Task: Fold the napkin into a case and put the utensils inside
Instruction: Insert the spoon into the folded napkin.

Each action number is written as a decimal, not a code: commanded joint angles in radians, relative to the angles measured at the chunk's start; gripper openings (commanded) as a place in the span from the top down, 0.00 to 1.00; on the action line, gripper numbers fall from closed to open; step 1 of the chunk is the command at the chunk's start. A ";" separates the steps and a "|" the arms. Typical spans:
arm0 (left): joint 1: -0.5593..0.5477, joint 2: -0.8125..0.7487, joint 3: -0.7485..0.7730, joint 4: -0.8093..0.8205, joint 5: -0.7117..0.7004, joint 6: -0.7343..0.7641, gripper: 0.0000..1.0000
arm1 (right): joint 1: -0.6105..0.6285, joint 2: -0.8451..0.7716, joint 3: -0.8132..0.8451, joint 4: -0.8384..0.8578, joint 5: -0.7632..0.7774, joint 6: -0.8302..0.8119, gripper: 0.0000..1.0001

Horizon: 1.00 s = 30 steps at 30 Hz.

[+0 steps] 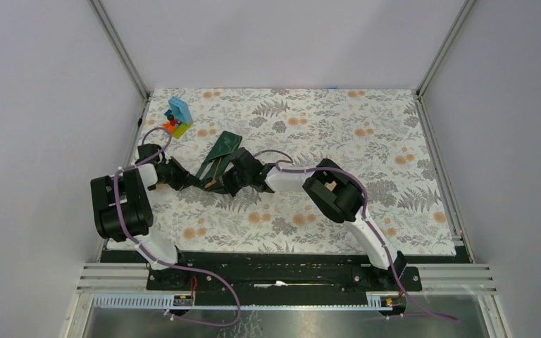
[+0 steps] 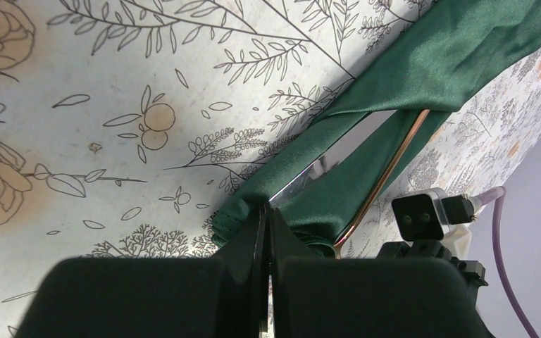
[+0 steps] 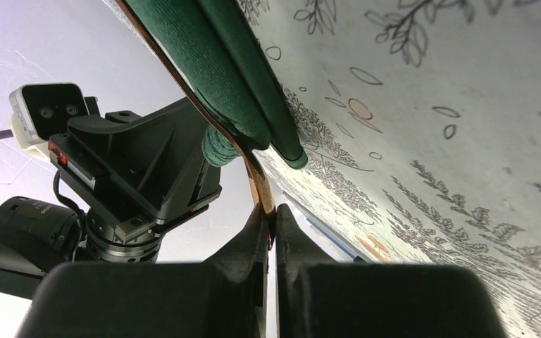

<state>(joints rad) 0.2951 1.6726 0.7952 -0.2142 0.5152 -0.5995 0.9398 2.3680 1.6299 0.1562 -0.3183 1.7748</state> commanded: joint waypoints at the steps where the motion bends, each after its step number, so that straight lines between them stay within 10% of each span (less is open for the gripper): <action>1: -0.001 0.024 -0.009 -0.088 -0.142 0.048 1.00 | -0.014 -0.044 -0.074 0.032 -0.038 0.019 1.00; 8: -0.017 -0.017 -0.005 -0.094 -0.153 0.073 1.00 | -0.031 -0.069 -0.112 0.110 -0.077 0.019 1.00; 19: -0.028 -0.148 -0.029 -0.033 -0.022 0.040 0.72 | -0.042 -0.061 -0.139 0.154 -0.070 0.074 1.00; 30: -0.039 -0.110 -0.067 -0.011 -0.022 0.018 0.91 | -0.042 -0.028 -0.069 0.097 -0.002 0.081 1.00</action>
<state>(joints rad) 0.2581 1.5608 0.7479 -0.2604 0.4946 -0.5774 0.9131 2.3276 1.5135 0.3267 -0.3672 1.8172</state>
